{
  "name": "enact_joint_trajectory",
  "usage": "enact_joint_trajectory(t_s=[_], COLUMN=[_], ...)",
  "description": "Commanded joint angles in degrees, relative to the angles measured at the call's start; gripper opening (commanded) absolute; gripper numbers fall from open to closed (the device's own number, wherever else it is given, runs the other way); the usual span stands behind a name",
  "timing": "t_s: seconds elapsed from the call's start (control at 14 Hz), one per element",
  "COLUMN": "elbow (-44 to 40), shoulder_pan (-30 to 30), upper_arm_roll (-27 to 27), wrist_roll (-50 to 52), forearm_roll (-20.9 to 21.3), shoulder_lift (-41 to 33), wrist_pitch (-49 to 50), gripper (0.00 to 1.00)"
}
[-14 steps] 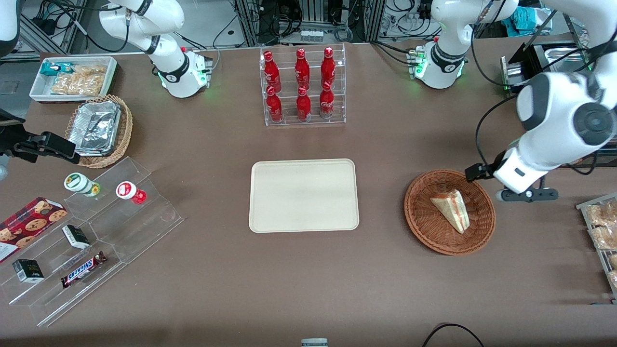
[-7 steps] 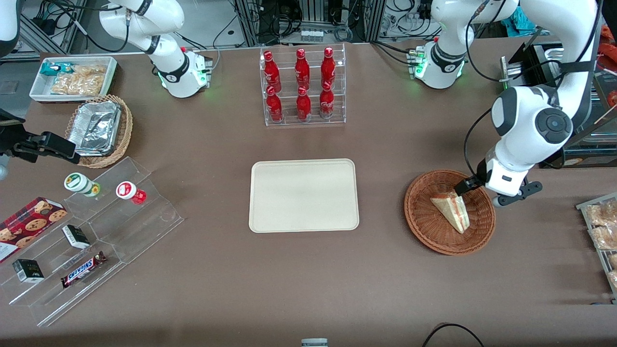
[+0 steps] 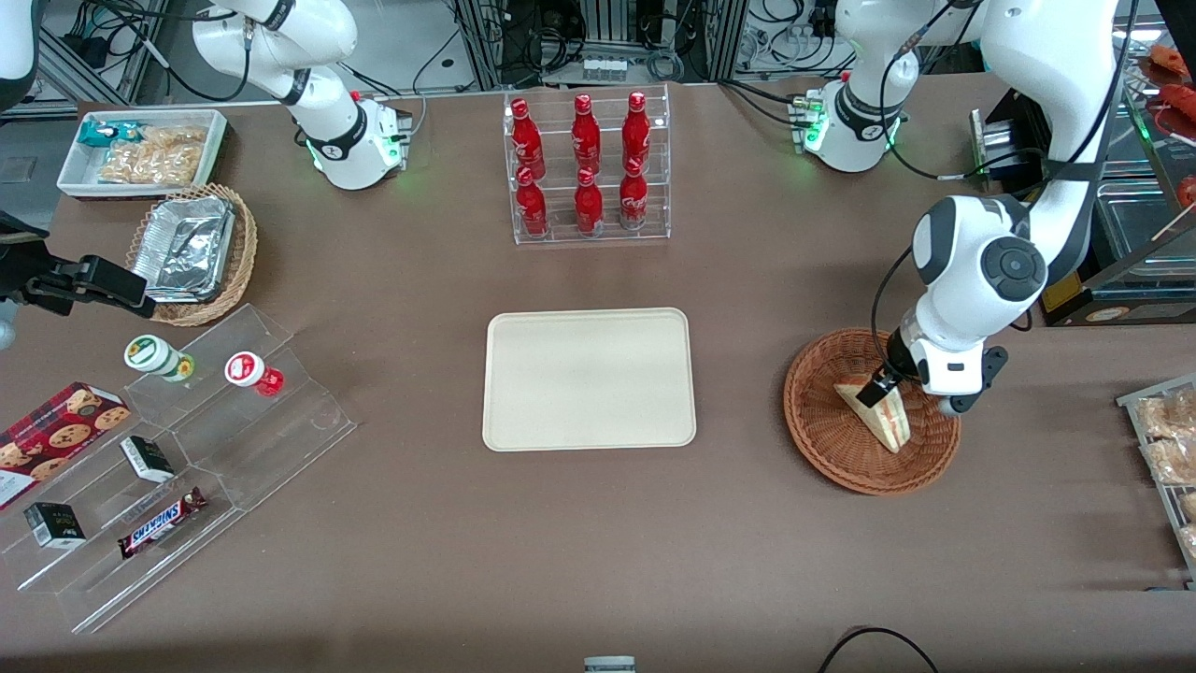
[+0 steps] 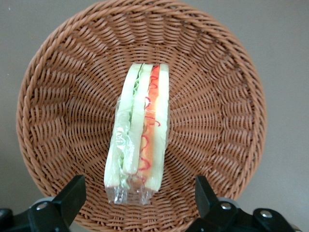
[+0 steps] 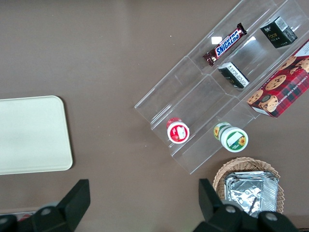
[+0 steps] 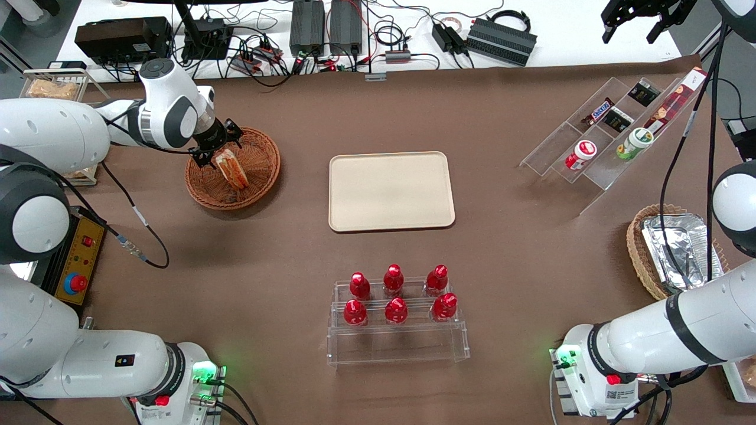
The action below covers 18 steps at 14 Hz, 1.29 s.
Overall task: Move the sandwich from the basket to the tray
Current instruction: 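Lower the left gripper and close it on the wrapped sandwich, then lift the sandwich and carry it over the cream tray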
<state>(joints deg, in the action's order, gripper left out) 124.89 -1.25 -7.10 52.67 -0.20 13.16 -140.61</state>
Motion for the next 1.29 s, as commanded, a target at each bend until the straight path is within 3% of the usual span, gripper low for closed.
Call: enact_joint_trajectory(t_s=[0.0,0.14,0.29,0.43,0.5,0.79,0.93,1.07,1.21], elbow=[-1.66,-2.37,-2.37,-2.37,-2.46,-3.16,-7.36,-14.46,-18.09], shoulder_pan=[-0.15,-0.15,-0.15,-0.15,-0.06,-0.24,-0.68,-4.52,-8.13], upper_arm_roll=[0.33,0.42,0.42,0.51,0.51,0.42,0.07,-0.02,-0.11], wrist_roll=[1.3,1.03,0.6,0.07,-0.02,-0.64,-0.72,-1.95,-7.8], forearm_roll=[0.81,0.9,0.99,0.99,0.99,0.99,1.34,1.78,1.87], shoulder_lift=[3.35,4.68,4.69,4.6,4.42,1.62,0.12,0.55,1.34], wrist_pitch=[-0.89,-0.9,-0.81,-0.72,-0.63,1.99,10.04,20.94,25.72], gripper=[1.0,0.97,0.49,0.19,0.14,0.14,0.14,0.14,0.15])
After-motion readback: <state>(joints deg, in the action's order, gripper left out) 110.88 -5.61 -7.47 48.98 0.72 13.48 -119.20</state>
